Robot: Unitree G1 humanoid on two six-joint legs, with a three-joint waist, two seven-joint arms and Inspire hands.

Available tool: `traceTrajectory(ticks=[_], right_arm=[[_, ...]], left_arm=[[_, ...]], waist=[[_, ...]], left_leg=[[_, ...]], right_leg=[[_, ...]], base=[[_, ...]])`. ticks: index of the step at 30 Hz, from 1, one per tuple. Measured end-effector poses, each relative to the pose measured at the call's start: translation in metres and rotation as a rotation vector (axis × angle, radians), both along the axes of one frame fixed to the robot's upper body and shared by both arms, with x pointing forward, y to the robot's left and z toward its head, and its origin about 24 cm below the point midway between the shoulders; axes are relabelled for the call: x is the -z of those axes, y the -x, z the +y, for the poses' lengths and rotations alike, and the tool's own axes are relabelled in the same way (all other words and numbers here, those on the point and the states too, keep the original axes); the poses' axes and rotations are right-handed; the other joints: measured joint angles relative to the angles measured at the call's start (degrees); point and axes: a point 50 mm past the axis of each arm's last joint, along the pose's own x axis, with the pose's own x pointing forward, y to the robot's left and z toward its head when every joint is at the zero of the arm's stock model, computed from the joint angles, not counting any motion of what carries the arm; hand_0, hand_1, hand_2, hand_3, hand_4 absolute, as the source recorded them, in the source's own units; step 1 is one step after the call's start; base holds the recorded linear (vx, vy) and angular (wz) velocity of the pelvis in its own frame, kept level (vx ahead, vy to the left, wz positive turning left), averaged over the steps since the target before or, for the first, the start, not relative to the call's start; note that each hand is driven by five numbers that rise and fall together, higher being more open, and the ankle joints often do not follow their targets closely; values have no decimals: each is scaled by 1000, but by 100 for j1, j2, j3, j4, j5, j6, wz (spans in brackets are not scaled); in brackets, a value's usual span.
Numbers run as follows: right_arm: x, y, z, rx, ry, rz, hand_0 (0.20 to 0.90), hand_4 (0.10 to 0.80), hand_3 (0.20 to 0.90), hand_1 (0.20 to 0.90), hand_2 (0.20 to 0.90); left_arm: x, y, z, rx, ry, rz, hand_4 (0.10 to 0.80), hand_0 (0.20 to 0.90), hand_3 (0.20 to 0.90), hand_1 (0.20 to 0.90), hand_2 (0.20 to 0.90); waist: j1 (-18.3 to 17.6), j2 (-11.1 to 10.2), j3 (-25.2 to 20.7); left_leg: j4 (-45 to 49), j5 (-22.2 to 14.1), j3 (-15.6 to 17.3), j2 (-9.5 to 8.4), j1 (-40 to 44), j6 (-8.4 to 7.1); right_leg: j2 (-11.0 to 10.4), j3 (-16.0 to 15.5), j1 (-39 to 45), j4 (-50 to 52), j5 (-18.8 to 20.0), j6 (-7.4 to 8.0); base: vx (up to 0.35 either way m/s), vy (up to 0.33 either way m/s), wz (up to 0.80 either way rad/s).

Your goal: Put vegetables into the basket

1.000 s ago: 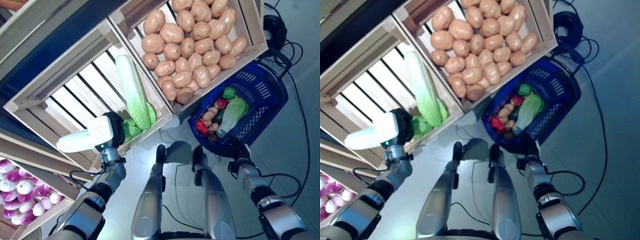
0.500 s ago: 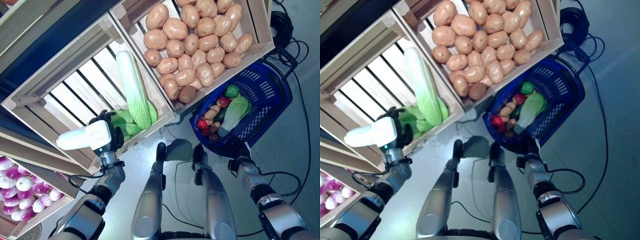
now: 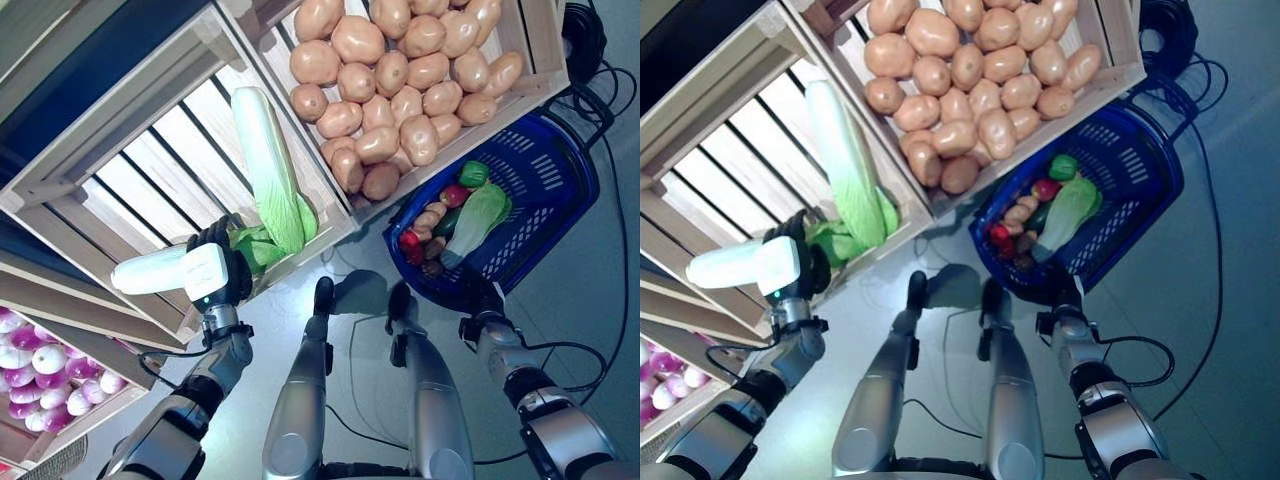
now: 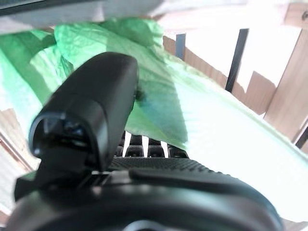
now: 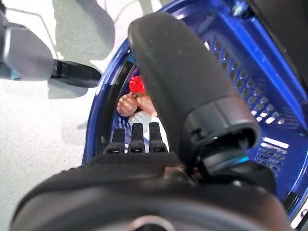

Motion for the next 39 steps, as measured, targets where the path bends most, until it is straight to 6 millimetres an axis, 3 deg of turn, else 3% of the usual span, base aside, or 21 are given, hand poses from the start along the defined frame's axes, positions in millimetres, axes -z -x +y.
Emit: traceTrajectory(ticks=[11,19,27,39], right_arm=[[-11,-4,2,-22,2,-50,900,800,900,900,900],[-4,4,-7,-9,19,-26,900,800,900,900,900],[1,9,-7,-8,13,-15,900,800,900,900,900],[1,12,-13,22,5,-20,900,800,900,900,900]], left_arm=[[-9,-3,7,44,22,66,800,900,900,900,900],[-11,10,4,62,116,36,800,900,900,900,900],[-25,22,11,23,168,-55,800,900,900,900,900],[-35,18,22,86,134,52,800,900,900,900,900]], waist=[[2,55,5],[17,206,2],[333,290,1],[443,297,1]], left_leg=[[0,0,0,-5,-44,0],[0,1,-13,-3,-57,-1],[0,25,-22,-5,-51,-37],[24,33,-55,-17,52,-48]], right_leg=[[-13,-15,-37,2,-9,3],[-44,-121,-41,83,-102,-27],[-122,-256,-94,336,-279,-111],[-143,-284,19,395,-312,-118]], base=[[0,0,0],[13,-27,5],[15,-58,11],[2,-4,2]])
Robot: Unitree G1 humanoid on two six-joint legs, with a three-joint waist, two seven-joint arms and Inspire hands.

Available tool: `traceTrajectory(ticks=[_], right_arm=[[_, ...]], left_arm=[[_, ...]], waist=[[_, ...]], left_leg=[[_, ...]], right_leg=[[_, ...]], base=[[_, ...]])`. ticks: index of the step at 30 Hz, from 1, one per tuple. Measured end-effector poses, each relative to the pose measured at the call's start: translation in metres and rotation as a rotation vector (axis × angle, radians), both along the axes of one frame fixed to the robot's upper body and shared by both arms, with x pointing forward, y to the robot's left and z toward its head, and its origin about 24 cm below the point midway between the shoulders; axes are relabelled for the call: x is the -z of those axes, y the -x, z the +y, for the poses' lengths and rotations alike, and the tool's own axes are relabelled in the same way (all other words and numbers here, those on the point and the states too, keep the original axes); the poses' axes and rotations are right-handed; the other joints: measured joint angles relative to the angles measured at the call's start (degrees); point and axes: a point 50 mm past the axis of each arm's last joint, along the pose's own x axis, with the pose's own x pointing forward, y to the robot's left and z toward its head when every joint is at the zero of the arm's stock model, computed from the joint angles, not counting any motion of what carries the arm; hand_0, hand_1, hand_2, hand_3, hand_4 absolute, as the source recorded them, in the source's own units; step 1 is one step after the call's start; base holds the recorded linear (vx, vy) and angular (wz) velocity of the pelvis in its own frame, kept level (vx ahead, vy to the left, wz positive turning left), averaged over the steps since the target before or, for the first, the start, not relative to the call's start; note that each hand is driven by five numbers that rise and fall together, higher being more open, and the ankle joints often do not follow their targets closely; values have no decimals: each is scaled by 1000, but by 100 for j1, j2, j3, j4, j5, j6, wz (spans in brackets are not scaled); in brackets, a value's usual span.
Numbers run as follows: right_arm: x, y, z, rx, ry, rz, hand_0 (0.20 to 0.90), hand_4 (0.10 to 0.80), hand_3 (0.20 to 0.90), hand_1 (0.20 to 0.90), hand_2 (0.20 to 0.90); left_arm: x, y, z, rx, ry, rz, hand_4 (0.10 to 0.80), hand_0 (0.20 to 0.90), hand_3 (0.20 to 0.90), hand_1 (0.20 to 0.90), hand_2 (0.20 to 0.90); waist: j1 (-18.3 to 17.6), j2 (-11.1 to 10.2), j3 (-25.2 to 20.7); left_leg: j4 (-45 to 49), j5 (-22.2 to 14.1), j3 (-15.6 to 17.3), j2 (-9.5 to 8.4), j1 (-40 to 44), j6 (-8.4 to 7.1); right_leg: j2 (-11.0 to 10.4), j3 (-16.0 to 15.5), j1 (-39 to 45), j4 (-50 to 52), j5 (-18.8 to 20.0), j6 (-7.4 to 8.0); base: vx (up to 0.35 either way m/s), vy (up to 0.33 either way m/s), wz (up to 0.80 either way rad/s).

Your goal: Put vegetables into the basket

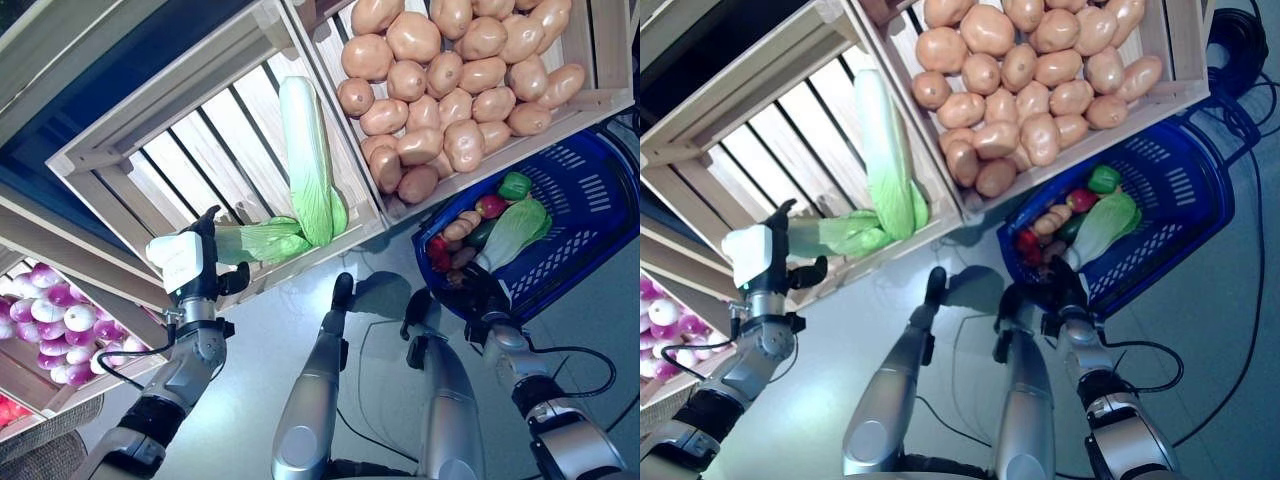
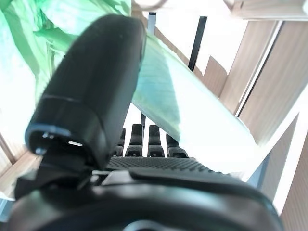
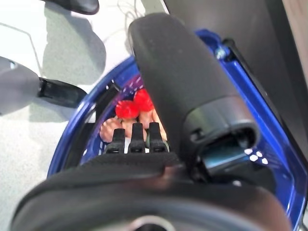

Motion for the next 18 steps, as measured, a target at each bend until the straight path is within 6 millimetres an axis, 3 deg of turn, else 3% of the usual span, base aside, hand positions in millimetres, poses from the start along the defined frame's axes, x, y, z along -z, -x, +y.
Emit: traceTrajectory(ticks=[5,18], right_arm=[[0,0,-1,3,2,0,900,800,900,900,900],[1,2,-3,6,4,5,900,800,900,900,900]], left_arm=[[-2,0,6,-12,-86,42,800,900,900,900,900],[-5,13,45,-165,-401,178,800,900,900,900,900]], waist=[[-17,3,0],[13,142,2]], left_leg=[[0,0,-2,3,18,0],[-2,0,-6,0,-33,-1]], right_leg=[[0,1,14,0,-14,22],[-7,-14,-25,1,-19,26]], base=[[0,0,0],[0,0,0]])
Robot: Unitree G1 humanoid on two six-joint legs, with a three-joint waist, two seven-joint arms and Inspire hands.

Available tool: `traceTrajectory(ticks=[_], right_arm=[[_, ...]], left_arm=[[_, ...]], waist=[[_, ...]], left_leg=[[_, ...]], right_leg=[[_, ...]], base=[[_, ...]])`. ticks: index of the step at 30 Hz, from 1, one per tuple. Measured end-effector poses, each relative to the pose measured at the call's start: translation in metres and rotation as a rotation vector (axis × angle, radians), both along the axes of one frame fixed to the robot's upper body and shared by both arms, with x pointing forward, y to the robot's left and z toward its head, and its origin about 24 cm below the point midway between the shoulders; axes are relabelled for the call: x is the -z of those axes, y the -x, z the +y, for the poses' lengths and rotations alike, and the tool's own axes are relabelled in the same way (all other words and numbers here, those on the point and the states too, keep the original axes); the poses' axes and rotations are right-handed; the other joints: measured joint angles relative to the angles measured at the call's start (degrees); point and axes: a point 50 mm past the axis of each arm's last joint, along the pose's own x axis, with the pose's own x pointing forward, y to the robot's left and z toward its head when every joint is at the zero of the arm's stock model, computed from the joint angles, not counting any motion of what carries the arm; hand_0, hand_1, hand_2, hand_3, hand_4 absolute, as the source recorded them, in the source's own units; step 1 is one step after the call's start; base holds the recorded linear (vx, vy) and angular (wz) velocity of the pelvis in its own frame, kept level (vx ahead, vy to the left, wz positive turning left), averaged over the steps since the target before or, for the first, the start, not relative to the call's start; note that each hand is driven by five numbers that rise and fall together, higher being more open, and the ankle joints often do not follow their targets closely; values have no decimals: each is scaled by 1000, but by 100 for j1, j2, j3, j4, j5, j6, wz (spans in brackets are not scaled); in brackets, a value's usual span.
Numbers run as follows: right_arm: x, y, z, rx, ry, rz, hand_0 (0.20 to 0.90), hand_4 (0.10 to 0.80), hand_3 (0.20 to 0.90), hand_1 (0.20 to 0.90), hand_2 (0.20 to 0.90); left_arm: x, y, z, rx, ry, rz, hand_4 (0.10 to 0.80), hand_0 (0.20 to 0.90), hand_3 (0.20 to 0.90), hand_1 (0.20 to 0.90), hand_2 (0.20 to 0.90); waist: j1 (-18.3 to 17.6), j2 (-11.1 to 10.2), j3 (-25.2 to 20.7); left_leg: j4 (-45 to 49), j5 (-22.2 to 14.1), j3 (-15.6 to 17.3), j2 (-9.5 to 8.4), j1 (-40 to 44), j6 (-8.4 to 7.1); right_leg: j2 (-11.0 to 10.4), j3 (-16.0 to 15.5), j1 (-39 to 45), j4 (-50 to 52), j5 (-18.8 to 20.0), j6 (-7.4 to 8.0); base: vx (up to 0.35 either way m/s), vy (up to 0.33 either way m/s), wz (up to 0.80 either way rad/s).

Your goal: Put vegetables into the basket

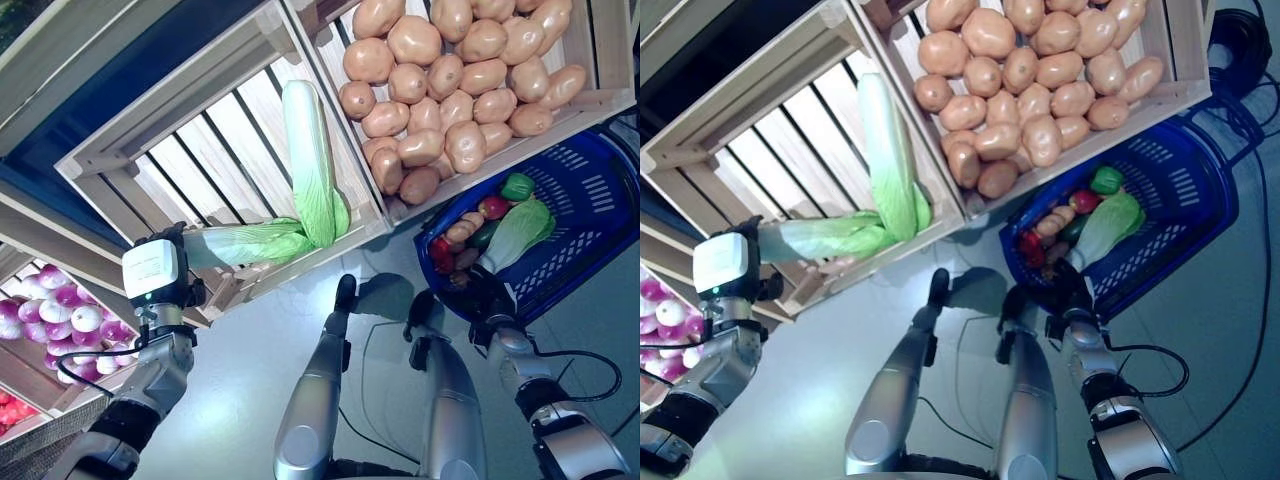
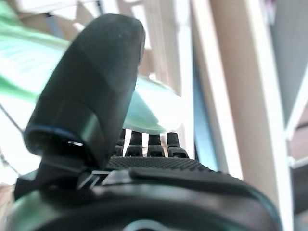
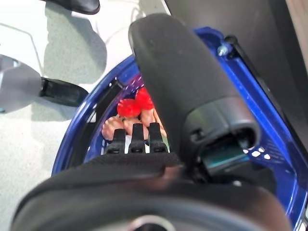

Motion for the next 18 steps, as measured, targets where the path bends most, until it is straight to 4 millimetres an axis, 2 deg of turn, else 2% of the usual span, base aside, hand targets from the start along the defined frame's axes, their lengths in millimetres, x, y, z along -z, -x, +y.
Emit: traceTrajectory(ticks=[6,10,18], right_arm=[[-2,-1,-3,3,8,-3,900,800,900,900,900],[-3,-1,-4,4,12,-4,900,800,900,900,900],[-9,-6,-4,0,19,-22,900,800,900,900,900]], left_arm=[[-13,-6,6,14,-108,6,800,900,900,900,900],[-21,-17,10,4,-145,3,800,900,900,900,900],[-20,-38,-3,84,-188,-37,800,900,900,900,900]], waist=[[-43,0,0],[-135,-1,0],[-381,-7,1]], left_leg=[[6,1,-5,-1,-90,-2],[6,1,0,0,-101,-1],[50,-13,36,8,-240,19]], right_leg=[[-1,0,-91,8,7,0],[2,2,-98,-2,24,-19],[36,54,-202,-32,61,18]], base=[[0,0,0],[0,0,0],[0,4,0]])
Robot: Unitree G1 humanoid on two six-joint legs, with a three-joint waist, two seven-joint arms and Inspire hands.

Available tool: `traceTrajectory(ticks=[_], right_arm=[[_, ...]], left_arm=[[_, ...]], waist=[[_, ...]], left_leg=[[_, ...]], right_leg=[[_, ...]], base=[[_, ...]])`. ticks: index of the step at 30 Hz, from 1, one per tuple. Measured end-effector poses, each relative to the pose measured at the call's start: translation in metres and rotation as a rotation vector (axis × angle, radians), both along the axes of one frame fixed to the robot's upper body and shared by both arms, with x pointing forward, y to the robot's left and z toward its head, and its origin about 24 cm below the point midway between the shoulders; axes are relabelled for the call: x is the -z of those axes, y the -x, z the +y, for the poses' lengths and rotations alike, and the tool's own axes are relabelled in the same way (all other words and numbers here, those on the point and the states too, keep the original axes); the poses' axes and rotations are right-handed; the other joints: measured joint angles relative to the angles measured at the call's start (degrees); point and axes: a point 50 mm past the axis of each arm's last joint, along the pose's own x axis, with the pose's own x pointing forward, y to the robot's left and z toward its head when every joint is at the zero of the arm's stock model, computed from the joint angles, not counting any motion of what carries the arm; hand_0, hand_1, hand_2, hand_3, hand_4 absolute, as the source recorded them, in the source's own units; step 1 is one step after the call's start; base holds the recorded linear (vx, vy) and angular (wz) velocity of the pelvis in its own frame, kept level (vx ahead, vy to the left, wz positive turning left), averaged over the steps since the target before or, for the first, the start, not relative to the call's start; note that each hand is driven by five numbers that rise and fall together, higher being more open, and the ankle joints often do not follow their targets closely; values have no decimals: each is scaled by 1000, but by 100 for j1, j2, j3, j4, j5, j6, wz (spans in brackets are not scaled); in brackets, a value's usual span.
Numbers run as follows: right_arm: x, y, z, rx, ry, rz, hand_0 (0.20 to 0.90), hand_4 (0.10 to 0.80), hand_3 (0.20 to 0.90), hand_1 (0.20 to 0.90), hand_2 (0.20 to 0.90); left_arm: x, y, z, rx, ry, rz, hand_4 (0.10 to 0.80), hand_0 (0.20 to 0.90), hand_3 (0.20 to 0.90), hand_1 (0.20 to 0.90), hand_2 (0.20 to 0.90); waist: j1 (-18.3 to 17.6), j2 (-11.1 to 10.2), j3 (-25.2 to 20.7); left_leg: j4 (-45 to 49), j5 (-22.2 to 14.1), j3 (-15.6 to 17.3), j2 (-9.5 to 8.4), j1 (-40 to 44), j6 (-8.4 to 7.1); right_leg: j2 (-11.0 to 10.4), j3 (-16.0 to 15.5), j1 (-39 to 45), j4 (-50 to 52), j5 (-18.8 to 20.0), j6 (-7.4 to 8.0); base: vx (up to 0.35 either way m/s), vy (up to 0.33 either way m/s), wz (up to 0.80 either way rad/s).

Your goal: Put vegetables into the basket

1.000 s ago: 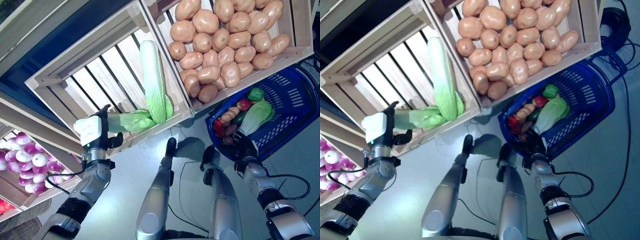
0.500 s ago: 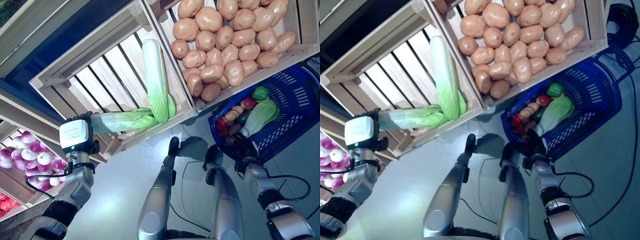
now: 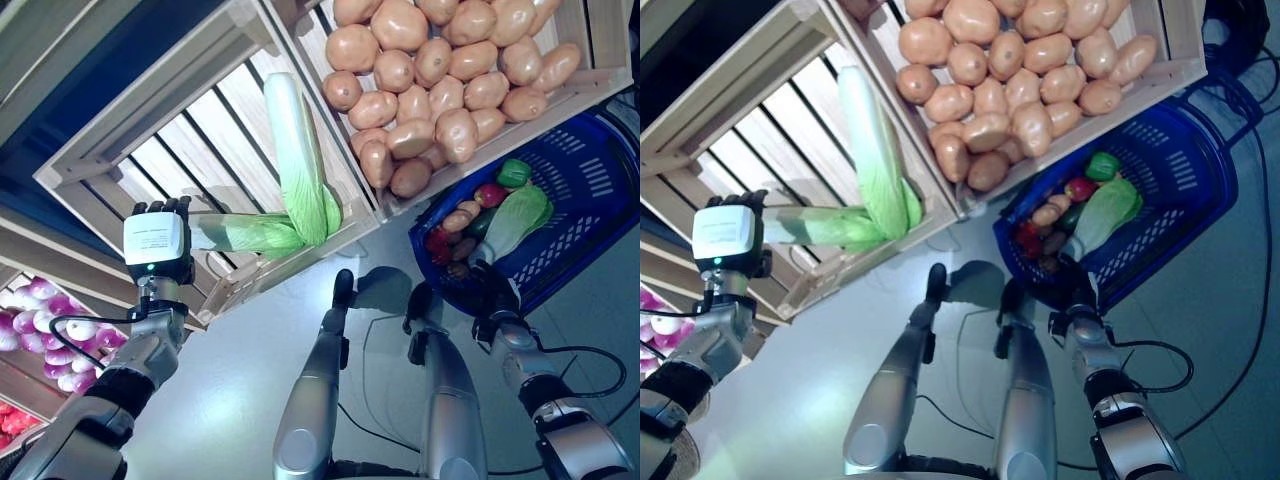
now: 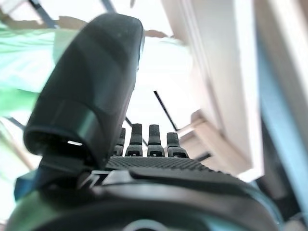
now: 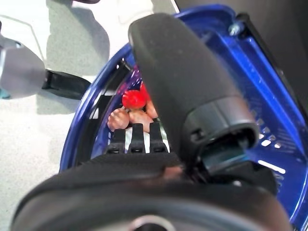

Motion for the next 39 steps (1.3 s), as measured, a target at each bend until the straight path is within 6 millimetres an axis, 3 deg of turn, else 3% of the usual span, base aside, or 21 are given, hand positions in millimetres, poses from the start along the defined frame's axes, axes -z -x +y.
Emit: traceTrajectory(ticks=[6,17,26,34,39], right_arm=[[-7,-6,0,-6,6,-19,900,800,900,900,900],[-10,-9,1,-11,9,-28,900,800,900,900,900],[-20,-20,13,-62,26,-53,900,800,900,900,900],[-21,-20,14,-64,23,-60,900,800,900,900,900],[-25,-23,20,-93,32,-75,900,800,900,900,900]], left_arm=[[10,-10,-13,19,67,-2,800,900,900,900,900],[21,-6,-9,-36,177,-54,800,900,900,900,900],[32,-6,-7,-83,228,-95,800,900,900,900,900],[26,-3,-3,-114,189,-262,800,900,900,900,900],[19,-7,-11,-123,207,-390,800,900,900,900,900]], waist=[[-143,-7,1],[-256,-82,1],[-365,-411,6],[-401,-665,-2],[-409,-747,2]], left_leg=[[2,-24,79,-2,-23,38],[45,-28,105,3,-90,44],[186,-30,106,14,-448,46],[256,-43,101,28,-641,60],[409,-51,86,26,-994,70]], right_leg=[[21,89,-26,-78,63,33],[38,124,-94,-75,100,34],[81,137,-384,-85,184,30],[109,135,-507,-157,240,29],[121,133,-788,-153,315,29]], base=[[-7,16,-7],[0,1,0],[0,0,0],[-10,-4,0],[-30,-16,1]])
